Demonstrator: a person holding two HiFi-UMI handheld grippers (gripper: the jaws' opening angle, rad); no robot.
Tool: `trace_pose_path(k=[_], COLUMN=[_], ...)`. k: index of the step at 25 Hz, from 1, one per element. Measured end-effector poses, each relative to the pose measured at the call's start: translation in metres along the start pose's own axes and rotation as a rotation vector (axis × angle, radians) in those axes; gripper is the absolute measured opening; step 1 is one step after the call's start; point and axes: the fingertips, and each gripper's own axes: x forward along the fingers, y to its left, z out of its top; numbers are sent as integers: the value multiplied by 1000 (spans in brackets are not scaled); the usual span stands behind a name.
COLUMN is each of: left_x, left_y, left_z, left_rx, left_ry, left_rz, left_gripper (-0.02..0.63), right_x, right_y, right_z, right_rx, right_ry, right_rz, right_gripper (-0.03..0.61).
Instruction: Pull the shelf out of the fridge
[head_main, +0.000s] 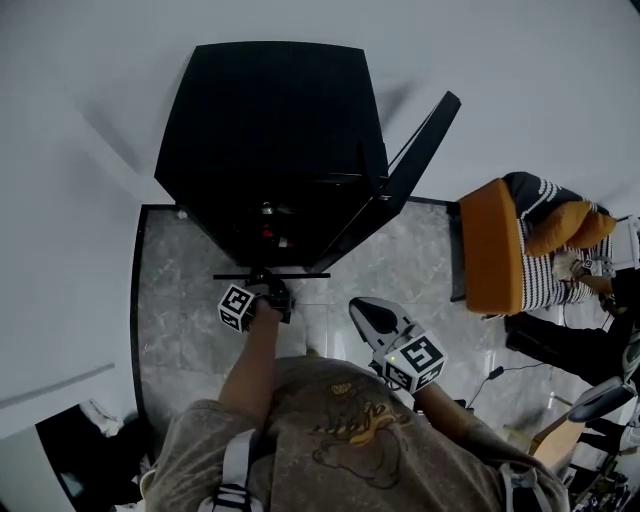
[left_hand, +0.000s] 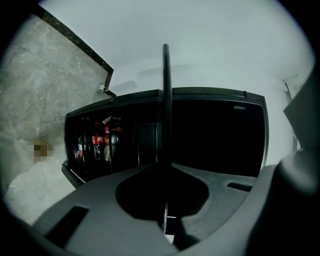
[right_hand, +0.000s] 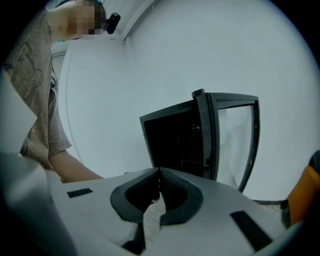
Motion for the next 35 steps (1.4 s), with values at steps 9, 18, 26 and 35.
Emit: trace_pose_path(k=[9,18,26,35], left_x=[-42,-96,-138,-178], left_y=[-15,-54,-104,-160], left_z=[-5,-11,-17,-27], left_rx=[32,25,15,12], left_ry=[64,100,139,157], left_rz=[-9,-56,-130,-209], left_gripper=[15,15,17,17], right_x=[-18,-37,-44,-55], right_y=[-6,-1,1,-12], right_z=[-6,-5,-6,-6], right_rx=[5,19,32,35], right_ry=[-14,-66,-112,-145], right_rz=[-30,-30,-31,-42], right_gripper=[21,21,21,21])
